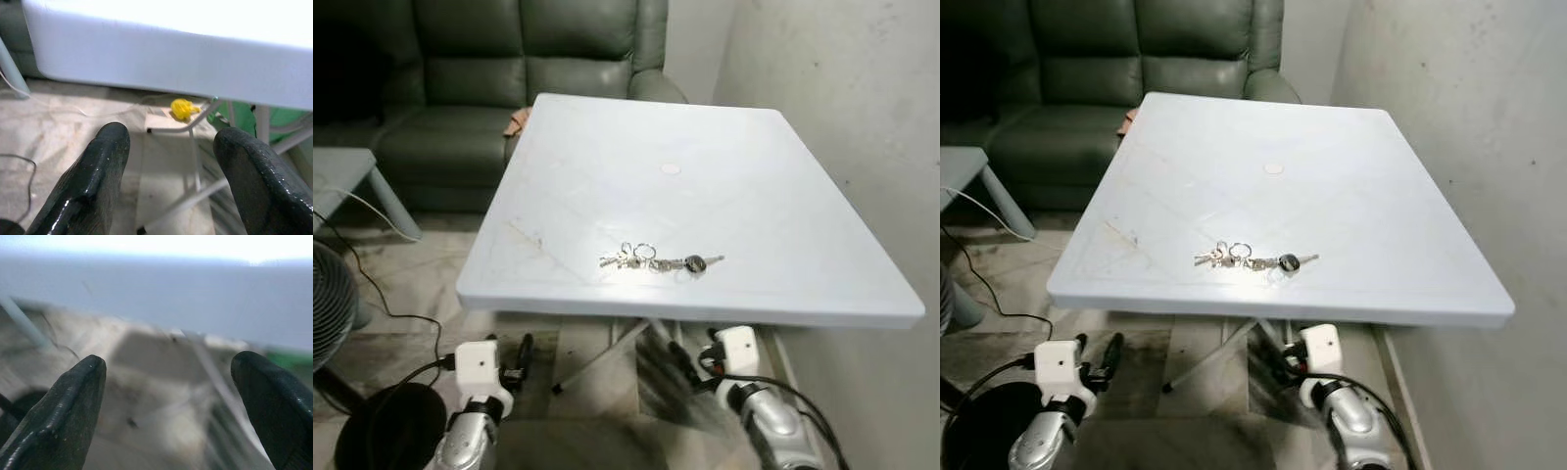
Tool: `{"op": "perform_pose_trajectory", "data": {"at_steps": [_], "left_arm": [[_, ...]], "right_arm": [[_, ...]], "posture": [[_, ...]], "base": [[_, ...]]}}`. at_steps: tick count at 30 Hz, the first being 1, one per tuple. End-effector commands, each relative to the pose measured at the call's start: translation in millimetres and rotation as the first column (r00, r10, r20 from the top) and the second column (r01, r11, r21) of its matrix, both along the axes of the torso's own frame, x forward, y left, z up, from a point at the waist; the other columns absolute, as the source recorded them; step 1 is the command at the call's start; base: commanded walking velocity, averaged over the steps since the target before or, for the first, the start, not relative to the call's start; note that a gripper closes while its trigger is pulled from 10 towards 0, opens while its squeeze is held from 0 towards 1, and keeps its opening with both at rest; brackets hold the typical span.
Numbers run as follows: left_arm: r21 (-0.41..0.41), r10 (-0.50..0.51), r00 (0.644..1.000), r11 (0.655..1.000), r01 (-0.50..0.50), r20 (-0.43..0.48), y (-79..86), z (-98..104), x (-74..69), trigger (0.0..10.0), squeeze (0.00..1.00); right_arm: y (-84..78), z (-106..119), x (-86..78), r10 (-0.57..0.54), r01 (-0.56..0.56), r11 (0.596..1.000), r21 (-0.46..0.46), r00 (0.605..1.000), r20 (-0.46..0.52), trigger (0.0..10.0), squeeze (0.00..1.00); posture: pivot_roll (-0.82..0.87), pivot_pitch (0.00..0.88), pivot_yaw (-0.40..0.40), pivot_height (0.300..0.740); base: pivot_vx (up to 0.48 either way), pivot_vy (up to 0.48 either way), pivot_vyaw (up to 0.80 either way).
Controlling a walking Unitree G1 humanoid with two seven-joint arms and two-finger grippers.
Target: Hang keys on a hook
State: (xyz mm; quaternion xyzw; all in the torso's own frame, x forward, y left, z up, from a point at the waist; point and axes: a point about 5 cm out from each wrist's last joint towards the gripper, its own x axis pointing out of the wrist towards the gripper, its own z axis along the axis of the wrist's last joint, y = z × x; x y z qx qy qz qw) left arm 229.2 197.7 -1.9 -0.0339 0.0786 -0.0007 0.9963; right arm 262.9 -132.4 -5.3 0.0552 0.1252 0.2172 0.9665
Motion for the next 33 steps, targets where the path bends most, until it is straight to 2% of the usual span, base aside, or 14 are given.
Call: {"op": "perform_pose_trajectory", "data": {"at_steps": [1,4,14,16,18,20,21,22,24,25,29,30,31,33], "left_arm": [[0.011,-0.019,0.999,1.000,0.019,0.048,-5.2,8,3.5,10.0,0.00],[0.021,-0.039,0.995,0.999,0.037,0.094,-9.9,17,7.5,10.0,0.00],[0.029,-0.057,0.992,0.998,0.054,0.111,-16.3,23,10.3,10.0,0.00],[0.036,-0.060,0.993,0.998,0.057,0.103,-16.8,22,8.7,10.0,0.00],[0.039,-0.061,0.993,0.998,0.058,0.096,-17.0,21,8.1,10.0,0.00],[0.039,-0.062,0.994,0.998,0.059,0.095,-17.4,21,7.7,10.0,0.00],[0.039,-0.063,0.994,0.997,0.059,0.095,-17.6,21,7.8,10.0,0.00],[0.039,-0.063,0.994,0.997,0.059,0.095,-17.7,21,7.8,10.0,0.00],[0.037,-0.062,0.994,0.998,0.058,0.095,-18.6,21,7.8,10.0,0.00],[0.037,-0.061,0.994,0.998,0.058,0.095,-18.8,21,7.7,10.0,0.00],[0.038,-0.061,0.994,0.998,0.058,0.094,-18.8,21,7.7,10.0,0.00],[0.041,-0.061,0.993,0.998,0.057,0.102,-19.4,22,7.2,10.0,0.00],[0.043,-0.060,0.992,0.998,0.056,0.108,-19.4,23,6.7,10.0,0.00],[0.047,-0.061,0.992,0.997,0.056,0.111,-19.3,23,5.8,10.0,0.00]], "right_arm": [[-11.9,9,5.9,-0.044,0.042,0.999,0.031,0.997,0.057,10.0,0.00],[-12.2,17,11.6,-0.051,0.045,0.997,0.060,0.994,0.096,10.0,0.00],[-7.7,17,10.2,0.073,-0.066,0.996,-0.058,0.991,0.111,10.0,0.00],[-5.5,13,6.4,0.150,-0.134,0.977,-0.167,0.985,0.090,10.0,0.00],[-5.9,8,5.0,0.173,-0.154,0.960,-0.233,0.983,0.062,10.0,0.00],[-5.5,0,1.0,0.233,-0.217,0.911,-0.351,0.972,0.005,10.0,0.00],[-5.7,-2,0.1,0.247,-0.230,0.890,-0.394,0.969,-0.009,10.0,0.00],[-5.8,-2,0.0,0.249,-0.232,0.886,-0.402,0.968,-0.011,10.0,0.00],[-9.5,-12,-2.7,0.226,-0.243,0.844,-0.477,0.970,-0.094,10.0,0.00],[-10.0,-13,-3.0,0.223,-0.244,0.838,-0.487,0.969,-0.102,10.0,0.00],[-9.7,-14,-3.1,0.223,-0.243,0.834,-0.496,0.970,-0.100,10.0,0.00],[-6.0,-5,-6.3,0.288,-0.277,0.882,-0.382,0.957,-0.030,10.0,0.00],[-5.0,1,-9.0,0.326,-0.303,0.902,-0.308,0.945,0.027,10.0,0.00],[-5.2,10,-15.1,0.389,-0.351,0.903,-0.248,0.912,0.126,10.0,0.00]], "posture": [[-0.02,0.000,-0.034,0.740],[-0.02,0.000,-0.035,0.740],[-0.02,0.000,-0.043,0.740],[-0.02,0.000,-0.045,0.740],[-0.02,0.002,-0.047,0.740],[-0.02,0.004,-0.049,0.740],[-0.02,0.004,-0.049,0.740],[-0.02,0.004,-0.049,0.740],[-0.02,0.004,-0.052,0.740],[-0.02,0.004,-0.052,0.740],[-0.02,0.004,-0.052,0.740],[-0.02,0.007,-0.059,0.740],[-0.02,0.007,-0.059,0.740],[-0.02,0.007,-0.058,0.740]], "base": [[0.000,0.000,0.00],[0.000,0.000,0.00],[0.000,0.000,0.00],[0.000,0.000,0.00],[0.000,0.000,0.00],[0.000,0.000,0.00],[0.000,0.000,0.00],[0.000,0.000,0.00],[0.000,0.000,0.00],[0.000,0.000,0.00],[0.000,0.000,0.00],[0.000,0.000,0.00],[0.000,0.000,0.00],[0.000,0.000,0.00]]}}
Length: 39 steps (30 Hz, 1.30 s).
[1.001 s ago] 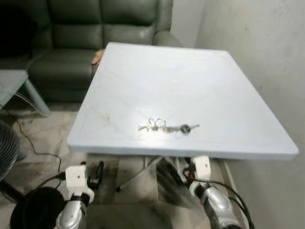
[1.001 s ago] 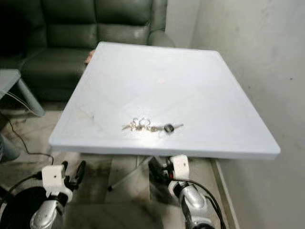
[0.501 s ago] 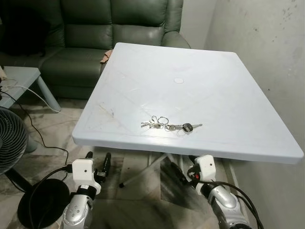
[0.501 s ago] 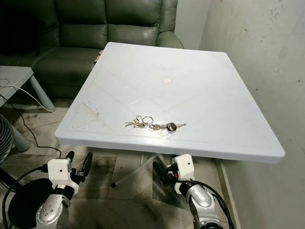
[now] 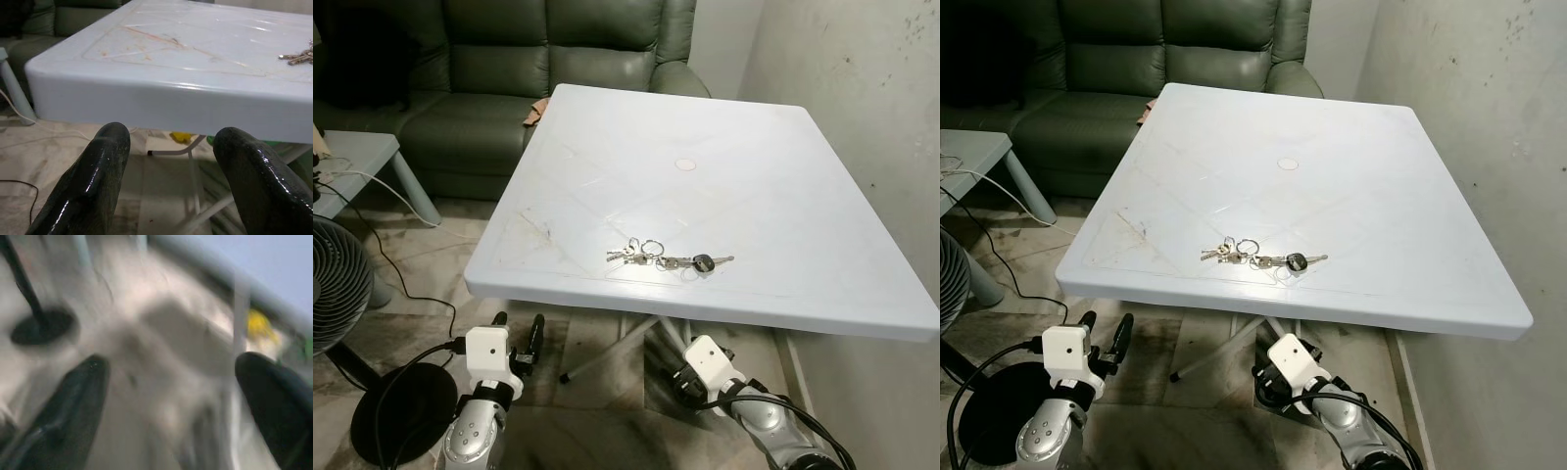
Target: Hang keys on a hook
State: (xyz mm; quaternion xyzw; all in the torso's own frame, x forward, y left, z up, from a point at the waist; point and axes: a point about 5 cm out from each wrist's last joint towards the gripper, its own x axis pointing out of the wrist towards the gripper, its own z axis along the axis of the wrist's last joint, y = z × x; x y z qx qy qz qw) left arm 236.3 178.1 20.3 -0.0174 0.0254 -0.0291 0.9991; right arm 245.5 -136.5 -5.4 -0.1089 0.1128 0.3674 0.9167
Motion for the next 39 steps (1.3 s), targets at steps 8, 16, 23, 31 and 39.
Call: {"op": "perform_pose_trajectory", "data": {"at_steps": [8,16,23,31,39], "left_arm": [[0.051,-0.054,0.999,0.997,0.054,0.002,-2.7,0,-4.6,10.0,0.00],[0.059,-0.149,0.986,0.988,0.145,0.078,-17.7,19,-12.7,10.0,0.00],[0.052,-0.162,0.977,0.986,0.156,0.140,-25.4,37,-8.9,10.0,0.00],[0.016,-0.121,0.983,0.993,0.120,0.140,-23.1,43,-6.6,10.0,0.00],[0.009,-0.062,0.988,0.998,0.061,0.139,-6.6,49,-1.4,10.0,0.00]], "right_arm": [[-9.4,15,-12.4,0.171,-0.169,0.985,-0.022,0.976,0.136,10.0,0.00],[1.3,43,-1.6,0.112,-0.154,0.971,0.181,0.968,0.226,10.0,0.00],[18.3,64,20.9,-0.004,-0.067,0.955,0.288,0.970,0.241,10.0,0.00],[26.7,67,36.2,-0.104,0.055,0.962,0.267,0.980,0.172,10.0,0.00],[26.0,85,73.9,-0.215,0.182,0.971,0.156,0.949,0.232,10.0,0.00]], "posture": [[-0.03,0.013,-0.050,0.740],[-0.03,0.021,-0.050,0.740],[-0.02,0.021,-0.050,0.740],[-0.02,0.020,-0.054,0.740],[0.01,0.027,-0.072,0.740]], "base": [[0.000,0.000,0.00],[0.000,0.000,0.00],[0.000,0.000,0.00],[0.000,0.000,0.00],[0.000,0.000,0.00]]}}
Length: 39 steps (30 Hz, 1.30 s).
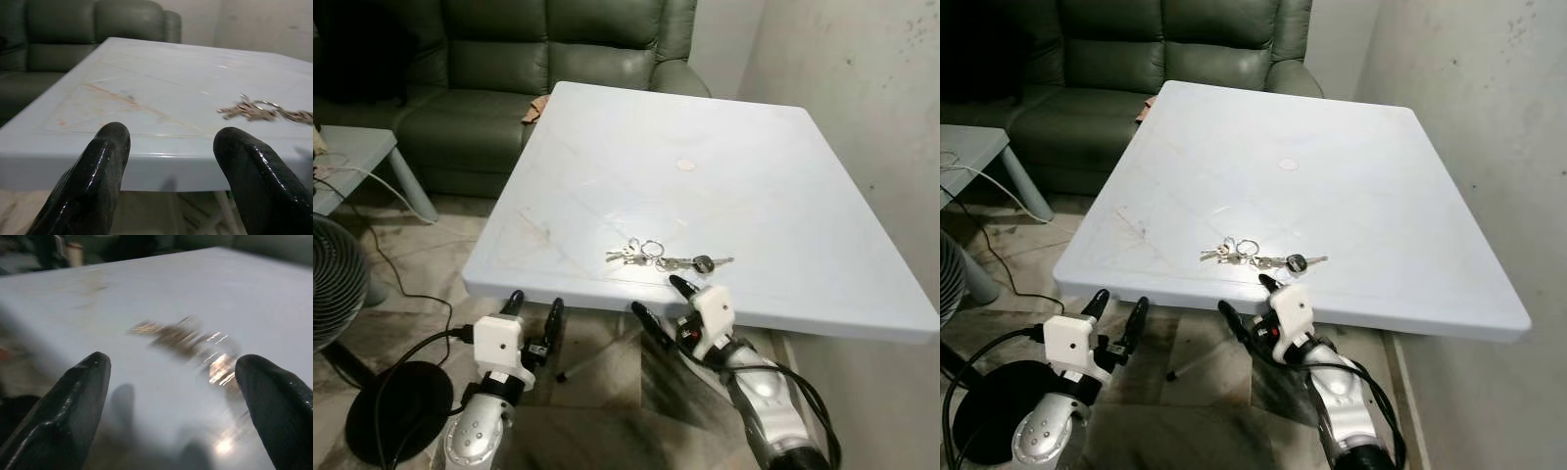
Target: Hang keys on a hook
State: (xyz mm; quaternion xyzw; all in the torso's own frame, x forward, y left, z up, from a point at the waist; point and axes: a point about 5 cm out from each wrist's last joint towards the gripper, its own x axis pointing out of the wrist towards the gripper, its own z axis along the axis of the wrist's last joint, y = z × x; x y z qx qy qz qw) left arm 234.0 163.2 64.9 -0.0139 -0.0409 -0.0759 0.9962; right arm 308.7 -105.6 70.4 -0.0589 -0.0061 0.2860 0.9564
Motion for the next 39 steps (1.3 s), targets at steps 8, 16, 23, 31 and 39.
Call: {"op": "perform_pose_trajectory", "data": {"at_steps": [8,16,23,31,39], "left_arm": [[0.008,0.029,1.000,1.000,-0.029,0.007,6.8,7,-5.1,10.0,0.00],[-0.012,-0.013,1.000,1.000,0.013,-0.027,-6.3,4,-20.7,10.0,0.00],[-0.007,-0.078,0.996,0.997,0.078,-0.031,-20.9,8,-29.4,10.0,0.00],[-0.016,-0.096,0.994,0.995,0.096,-0.042,-28.4,9,-33.2,10.0,0.00],[-0.014,-0.101,0.994,0.995,0.100,-0.051,-28.5,12,-33.0,10.0,0.00]], "right_arm": [[-14.1,22,32.5,-0.073,0.077,0.993,-0.087,0.996,0.046,10.0,0.00],[-25.1,31,44.4,-0.001,0.006,0.987,-0.159,0.999,0.035,10.0,0.00],[-39.3,43,50.4,0.058,-0.044,0.974,-0.223,0.997,0.057,10.0,0.00],[-54.8,57,58.9,0.060,-0.041,0.959,-0.279,0.996,0.059,8.2,0.00],[-62.2,68,62.0,0.142,-0.102,0.909,-0.405,0.987,0.071,0.0,0.00]], "posture": [[0.02,0.064,-0.086,0.740],[0.03,0.104,-0.093,0.740],[0.04,0.127,-0.092,0.740],[0.03,0.138,-0.087,0.740],[0.03,0.143,-0.083,0.740]], "base": [[0.000,0.000,0.00],[0.000,0.000,0.00],[0.000,0.000,0.00],[0.000,0.000,0.00],[0.000,0.000,0.00]]}}
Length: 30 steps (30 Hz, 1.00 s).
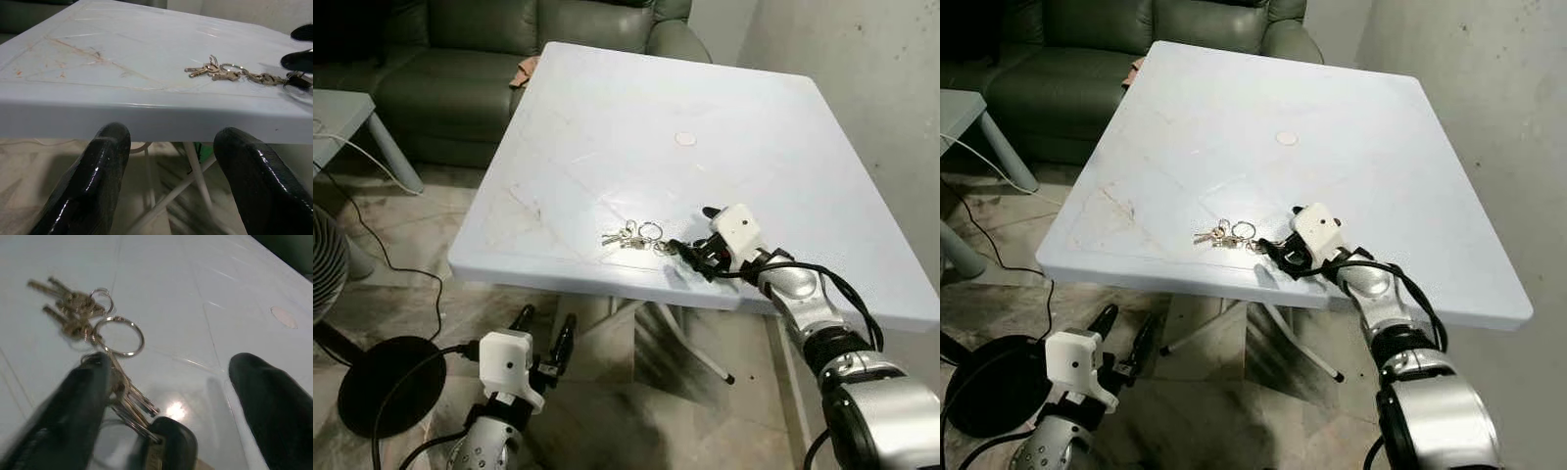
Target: Hang keys on a hook
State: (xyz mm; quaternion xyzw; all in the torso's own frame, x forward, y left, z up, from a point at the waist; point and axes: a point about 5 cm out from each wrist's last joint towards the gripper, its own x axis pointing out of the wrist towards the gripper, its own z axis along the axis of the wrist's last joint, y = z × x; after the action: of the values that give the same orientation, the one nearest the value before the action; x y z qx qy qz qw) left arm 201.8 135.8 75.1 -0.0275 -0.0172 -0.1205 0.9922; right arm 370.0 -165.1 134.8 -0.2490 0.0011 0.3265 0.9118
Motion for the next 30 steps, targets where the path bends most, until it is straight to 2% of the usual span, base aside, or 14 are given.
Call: {"op": "perform_pose_trajectory", "data": {"at_steps": [1,8,9,10,13,15,20,21,22,23,24,25,30], "left_arm": [[0.008,-0.010,1.000,1.000,0.010,-0.004,-0.9,1.4,-0.7,10.0,0.00],[0.006,-0.012,1.000,1.000,0.012,-0.010,-2.8,2.1,-1.5,10.0,0.00],[0.006,-0.012,1.000,1.000,0.012,-0.011,-3.0,1.9,-1.5,10.0,0.00],[0.006,-0.012,1.000,1.000,0.012,-0.012,-3.2,1.9,-1.6,10.0,0.00],[0.006,-0.012,1.000,1.000,0.012,-0.014,-3.7,1.9,-1.9,10.0,0.00],[0.004,-0.011,1.000,1.000,0.011,-0.016,-3.6,1.7,-2.3,10.0,0.00],[0.006,-0.009,1.000,1.000,0.010,-0.019,-3.9,1.3,-2.3,10.0,0.00],[0.006,-0.009,1.000,1.000,0.010,-0.019,-3.9,1.4,-2.3,10.0,0.00],[0.006,-0.009,1.000,1.000,0.009,-0.019,-3.9,1.2,-2.4,10.0,0.00],[0.005,-0.009,1.000,1.000,0.009,-0.020,-3.9,1.1,-2.5,10.0,0.00],[0.005,-0.009,1.000,1.000,0.009,-0.020,-3.9,1.0,-2.5,10.0,0.00],[0.006,-0.009,1.000,1.000,0.009,-0.020,-4.0,1.0,-2.6,10.0,0.00],[0.001,-0.010,1.000,1.000,0.010,-0.022,-4.6,1.3,-2.7,10.0,0.00]], "right_arm": [[-2.8,3.7,0.7,0.030,-0.029,0.999,-0.041,1.000,0.004,0.0,0.00],[-2.2,3.6,-1.9,0.101,-0.102,0.993,-0.052,0.995,-0.023,0.0,0.00],[-2.0,3.4,-2.4,0.111,-0.112,0.992,-0.049,0.994,-0.027,3.5,0.00],[-1.9,3.2,-2.8,0.118,-0.119,0.992,-0.049,0.993,-0.031,10.0,0.00],[-2.0,2.0,-3.8,0.139,-0.139,0.990,0.003,0.988,-0.070,10.0,0.00],[-2.6,0.6,-4.4,0.135,-0.138,0.990,-0.038,0.989,-0.057,10.0,0.00],[-3.1,-2.5,-6.0,0.141,-0.144,0.988,-0.055,0.988,-0.067,10.0,0.00],[-3.3,-2.7,-6.0,0.138,-0.142,0.988,-0.062,0.988,-0.064,9.3,0.00],[-3.4,-2.9,-6.0,0.134,-0.138,0.988,-0.068,0.989,-0.060,6.8,0.00],[-3.5,-3.2,-6.1,0.132,-0.135,0.988,-0.071,0.990,-0.057,1.4,0.00],[-3.4,-3.4,-6.1,0.132,-0.136,0.988,-0.072,0.990,-0.058,1.4,0.00],[-3.4,-3.4,-6.1,0.130,-0.134,0.988,-0.075,0.990,-0.054,0.0,0.00],[-2.9,-3.7,-6.1,0.128,-0.131,0.988,-0.080,0.991,-0.049,0.0,0.00]], "posture": [[0.02,0.144,-0.083,0.740],[0.02,0.150,-0.085,0.740],[0.02,0.150,-0.085,0.740],[0.02,0.152,-0.085,0.740],[0.02,0.152,-0.085,0.740],[0.02,0.152,-0.085,0.740],[0.02,0.152,-0.085,0.740],[0.02,0.152,-0.085,0.740],[0.02,0.151,-0.085,0.740],[0.02,0.151,-0.085,0.740],[0.02,0.151,-0.085,0.740],[0.02,0.151,-0.085,0.740],[0.02,0.153,-0.087,0.740]], "base": [[0.000,0.000,0.00],[0.000,0.000,0.00],[0.000,0.000,0.00],[0.000,0.000,0.00],[0.000,0.000,0.00],[0.000,0.000,0.00],[0.000,0.000,0.00],[0.000,0.000,0.00],[0.000,0.000,0.00],[0.000,0.000,0.00],[0.000,0.000,0.00],[0.000,0.000,0.00],[0.000,0.000,0.00]]}}
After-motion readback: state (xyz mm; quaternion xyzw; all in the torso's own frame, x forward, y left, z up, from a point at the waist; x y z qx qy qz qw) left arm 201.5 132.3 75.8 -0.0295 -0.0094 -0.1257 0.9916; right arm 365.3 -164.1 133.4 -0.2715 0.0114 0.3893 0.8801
